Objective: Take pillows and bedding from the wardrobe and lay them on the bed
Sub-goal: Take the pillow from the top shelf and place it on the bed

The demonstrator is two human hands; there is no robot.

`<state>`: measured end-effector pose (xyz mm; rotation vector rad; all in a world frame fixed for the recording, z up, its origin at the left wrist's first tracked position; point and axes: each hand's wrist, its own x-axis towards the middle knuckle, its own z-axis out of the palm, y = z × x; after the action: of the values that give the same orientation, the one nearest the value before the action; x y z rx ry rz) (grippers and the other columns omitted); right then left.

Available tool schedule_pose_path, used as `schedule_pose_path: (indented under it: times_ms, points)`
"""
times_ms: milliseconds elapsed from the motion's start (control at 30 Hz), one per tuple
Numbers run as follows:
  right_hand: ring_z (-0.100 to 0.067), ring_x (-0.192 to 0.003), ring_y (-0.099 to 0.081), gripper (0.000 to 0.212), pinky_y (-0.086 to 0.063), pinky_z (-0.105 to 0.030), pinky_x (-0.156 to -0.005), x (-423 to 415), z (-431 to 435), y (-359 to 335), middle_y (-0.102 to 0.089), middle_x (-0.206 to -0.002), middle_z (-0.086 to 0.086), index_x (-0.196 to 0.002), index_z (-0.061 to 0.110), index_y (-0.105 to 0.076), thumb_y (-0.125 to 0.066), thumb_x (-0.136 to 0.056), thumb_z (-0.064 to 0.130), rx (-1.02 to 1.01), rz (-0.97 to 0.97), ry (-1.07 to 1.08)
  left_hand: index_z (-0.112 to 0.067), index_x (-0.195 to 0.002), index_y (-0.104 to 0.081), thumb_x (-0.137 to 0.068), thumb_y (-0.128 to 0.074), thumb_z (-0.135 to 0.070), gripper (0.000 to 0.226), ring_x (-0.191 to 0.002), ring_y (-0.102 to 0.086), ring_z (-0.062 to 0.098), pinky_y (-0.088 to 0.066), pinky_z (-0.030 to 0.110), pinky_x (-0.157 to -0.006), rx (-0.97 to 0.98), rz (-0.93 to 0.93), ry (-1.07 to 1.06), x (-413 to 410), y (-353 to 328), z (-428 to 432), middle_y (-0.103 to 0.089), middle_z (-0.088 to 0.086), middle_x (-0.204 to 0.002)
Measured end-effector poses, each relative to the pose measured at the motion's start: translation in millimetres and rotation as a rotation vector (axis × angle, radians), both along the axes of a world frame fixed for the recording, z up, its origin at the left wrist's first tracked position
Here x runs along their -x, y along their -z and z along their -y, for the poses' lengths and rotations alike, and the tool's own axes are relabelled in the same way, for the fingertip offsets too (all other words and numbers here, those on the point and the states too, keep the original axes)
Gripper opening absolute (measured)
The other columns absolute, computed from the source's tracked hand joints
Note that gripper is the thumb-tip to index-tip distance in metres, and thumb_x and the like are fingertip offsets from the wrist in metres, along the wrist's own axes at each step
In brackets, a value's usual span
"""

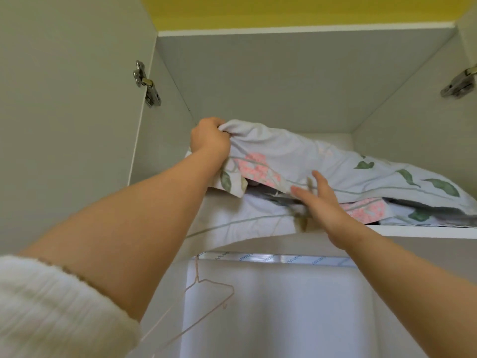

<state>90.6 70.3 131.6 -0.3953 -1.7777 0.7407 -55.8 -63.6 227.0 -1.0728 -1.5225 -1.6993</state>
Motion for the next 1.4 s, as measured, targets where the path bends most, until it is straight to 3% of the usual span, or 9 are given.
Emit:
schedule_pose_path:
  times_ms: [267, 433, 667, 767, 867, 967, 1067, 1200, 1400]
  points:
    - [-0.020, -0.146, -0.016, 0.082, -0.019, -0.049, -0.115, -16.8, 39.3, -37.3, -0.004, -0.159, 0.008, -0.148, 0.041, -0.007, -0.057, -0.083, 0.055, 0.106, -0.289, -0.124, -0.009, -0.097, -0.071, -0.082, -0.062, -0.007, 0.018, -0.082, -0.058, 0.018, -0.033, 0.017, -0.059, -0.035, -0.274, 0.133, -26.1, 43.5, 11.9, -0.068, 0.007, -0.089]
    - [-0.024, -0.144, -0.022, 0.093, -0.025, -0.051, -0.110, -10.8, 56.1, -41.0, -0.005, -0.159, 0.005, -0.147, 0.043, -0.008, -0.067, -0.075, 0.053, 0.150, -0.193, -0.110, -0.010, -0.088, -0.072, -0.079, -0.067, -0.008, 0.009, -0.061, -0.051, 0.002, -0.036, 0.009, -0.059, 0.154, -0.400, 0.185, -22.5, 94.0, 17.2, -0.066, 0.004, -0.077]
    - [-0.042, -0.133, -0.031, 0.090, -0.034, -0.044, -0.110, 8.3, 53.4, -20.3, -0.006, -0.154, -0.011, -0.145, 0.033, -0.023, -0.075, -0.072, 0.034, 0.044, 0.116, 0.293, -0.010, -0.092, -0.075, -0.079, -0.070, -0.009, 0.014, -0.064, -0.053, -0.021, -0.037, 0.000, -0.061, 0.430, -0.557, 0.209, -7.5, 130.9, 28.4, -0.063, -0.015, -0.067]
    - [-0.037, -0.120, -0.043, 0.058, -0.041, -0.035, -0.095, 9.9, 45.1, -9.4, -0.032, -0.137, -0.016, -0.131, 0.016, -0.044, -0.068, -0.078, 0.014, 0.009, 0.119, 0.381, -0.016, -0.096, -0.074, -0.086, -0.063, -0.019, 0.015, -0.061, -0.056, -0.017, -0.039, 0.003, -0.063, 0.589, -0.508, 0.255, -4.5, 124.6, 34.9, -0.064, -0.024, -0.063]
    - [-0.033, -0.101, -0.052, 0.011, -0.037, -0.026, -0.071, 6.5, 36.0, -1.5, -0.058, -0.102, -0.015, -0.086, 0.008, -0.058, -0.059, -0.078, 0.001, -0.060, 0.082, 0.430, -0.022, -0.098, -0.071, -0.090, -0.055, -0.027, 0.019, -0.087, -0.064, 0.004, -0.049, 0.025, -0.084, 0.430, -0.407, 0.196, -6.0, 111.1, 33.4, -0.072, -0.012, -0.091]
    - [-0.027, -0.072, -0.047, 0.027, -0.030, -0.027, -0.057, -0.3, 30.3, 10.4, -0.043, -0.059, 0.000, -0.057, 0.010, -0.042, -0.058, -0.075, -0.003, -0.133, 0.126, 0.468, -0.027, -0.118, -0.060, -0.092, -0.049, -0.031, 0.028, -0.114, -0.052, 0.021, -0.038, 0.031, -0.091, 0.281, -0.453, -0.144, -17.5, 96.2, 22.6, -0.062, -0.005, -0.123]
    - [-0.020, -0.057, -0.035, 0.037, -0.024, -0.027, -0.046, -6.7, 25.9, 25.5, -0.034, -0.053, 0.001, -0.051, 0.013, -0.034, -0.058, -0.072, -0.004, -0.165, 0.168, 0.450, -0.033, -0.136, -0.037, -0.089, -0.050, -0.040, 0.050, -0.139, -0.019, 0.028, -0.021, 0.043, -0.109, 0.323, -0.472, -0.318, -35.7, 77.3, 6.6, -0.027, 0.000, -0.152]
    - [-0.014, -0.051, -0.026, 0.040, -0.020, -0.022, -0.042, -16.0, 20.8, 43.2, -0.030, -0.053, 0.001, -0.052, 0.015, -0.029, -0.060, -0.070, -0.003, -0.190, 0.264, 0.418, -0.037, -0.145, -0.007, -0.079, -0.057, -0.056, 0.086, -0.143, 0.017, 0.036, 0.000, 0.061, -0.112, 0.466, -0.339, -0.376, -57.6, 56.6, -14.8, 0.016, 0.003, -0.158]
    - [-0.016, -0.061, -0.047, 0.007, -0.036, -0.015, -0.051, -34.5, 23.1, 43.3, -0.053, -0.063, 0.000, -0.073, 0.009, -0.059, -0.058, -0.080, 0.009, -0.198, 0.233, 0.320, -0.036, -0.145, -0.008, -0.080, -0.053, -0.060, 0.082, -0.144, 0.006, 0.036, -0.015, 0.057, -0.110, 0.386, -0.310, -0.401, -59.1, 64.3, -27.4, 0.009, 0.002, -0.159]
